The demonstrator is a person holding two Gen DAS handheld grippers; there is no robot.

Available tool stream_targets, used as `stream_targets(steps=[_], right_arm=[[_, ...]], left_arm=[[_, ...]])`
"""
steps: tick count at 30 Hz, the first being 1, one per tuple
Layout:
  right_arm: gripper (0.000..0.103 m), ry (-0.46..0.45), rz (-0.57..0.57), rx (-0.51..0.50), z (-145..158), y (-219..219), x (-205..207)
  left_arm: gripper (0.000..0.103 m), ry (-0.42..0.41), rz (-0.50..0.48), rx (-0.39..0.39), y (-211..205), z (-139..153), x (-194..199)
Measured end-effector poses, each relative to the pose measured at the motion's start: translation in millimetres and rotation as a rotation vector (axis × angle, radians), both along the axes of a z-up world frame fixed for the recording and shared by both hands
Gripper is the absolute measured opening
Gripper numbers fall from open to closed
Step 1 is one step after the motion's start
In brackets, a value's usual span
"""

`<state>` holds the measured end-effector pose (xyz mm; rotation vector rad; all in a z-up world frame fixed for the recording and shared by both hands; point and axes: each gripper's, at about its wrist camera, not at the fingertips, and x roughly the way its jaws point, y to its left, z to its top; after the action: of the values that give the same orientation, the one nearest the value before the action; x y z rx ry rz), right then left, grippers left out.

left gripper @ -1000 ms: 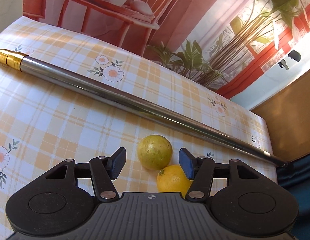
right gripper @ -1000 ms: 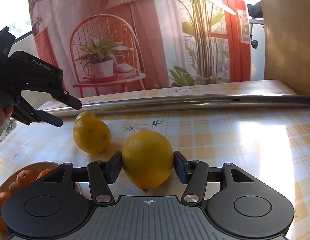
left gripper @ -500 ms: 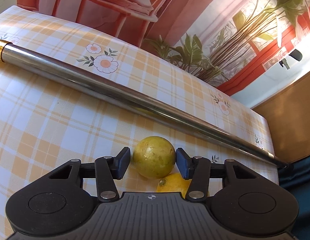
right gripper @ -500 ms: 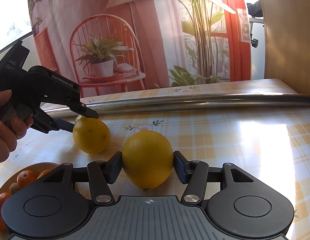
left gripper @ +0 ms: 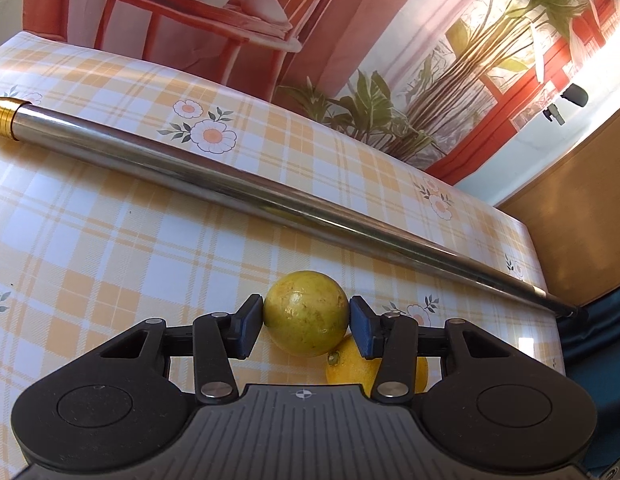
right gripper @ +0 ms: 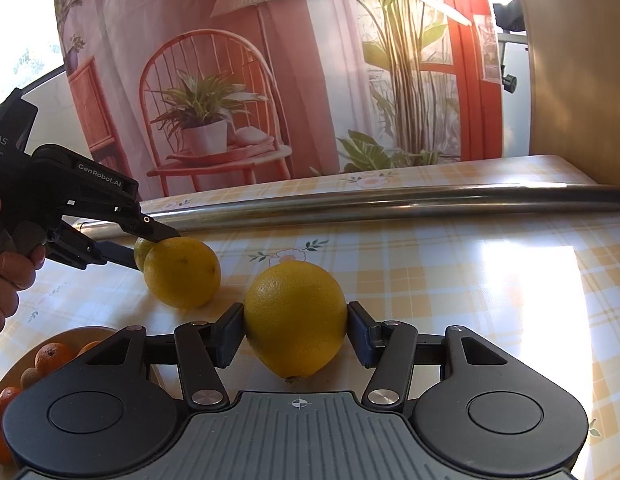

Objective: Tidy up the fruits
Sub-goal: 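Grasp a yellow-green citrus with the left tool while the right tool holds the lemon, then carry the yellow-green citrus and lemon over the white plate with both tools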

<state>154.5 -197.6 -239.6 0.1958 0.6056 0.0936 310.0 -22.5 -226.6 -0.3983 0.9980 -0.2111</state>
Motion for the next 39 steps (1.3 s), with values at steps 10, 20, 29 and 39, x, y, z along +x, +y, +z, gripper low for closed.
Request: stream_targets(steps=[10, 20, 29, 39], right_arm=[[0.051, 0.0, 0.0, 0.0, -0.4, -0.2, -0.3], [0.051, -0.001, 0.0, 0.001, -1.5, -0.4, -0.4], [0.051, -0.002, -0.002, 0.004, -3.3, -0.6, -1.3], [0.051, 0.001, -0.003, 0.015, -6.1, -1.3, -2.3]], left_arm=[[0.049, -0.089, -0.048, 0.072, 10.3, 22.9, -25.1], [0.049, -0.109, -0.096, 0.087, 11.9, 29.1, -46.4], [0.049, -0.165, -0.161, 0.118, 7.3, 38.1, -72.6], [0.049, -0.22, -0.245, 0.18, 5.7, 41.5, -115.5]])
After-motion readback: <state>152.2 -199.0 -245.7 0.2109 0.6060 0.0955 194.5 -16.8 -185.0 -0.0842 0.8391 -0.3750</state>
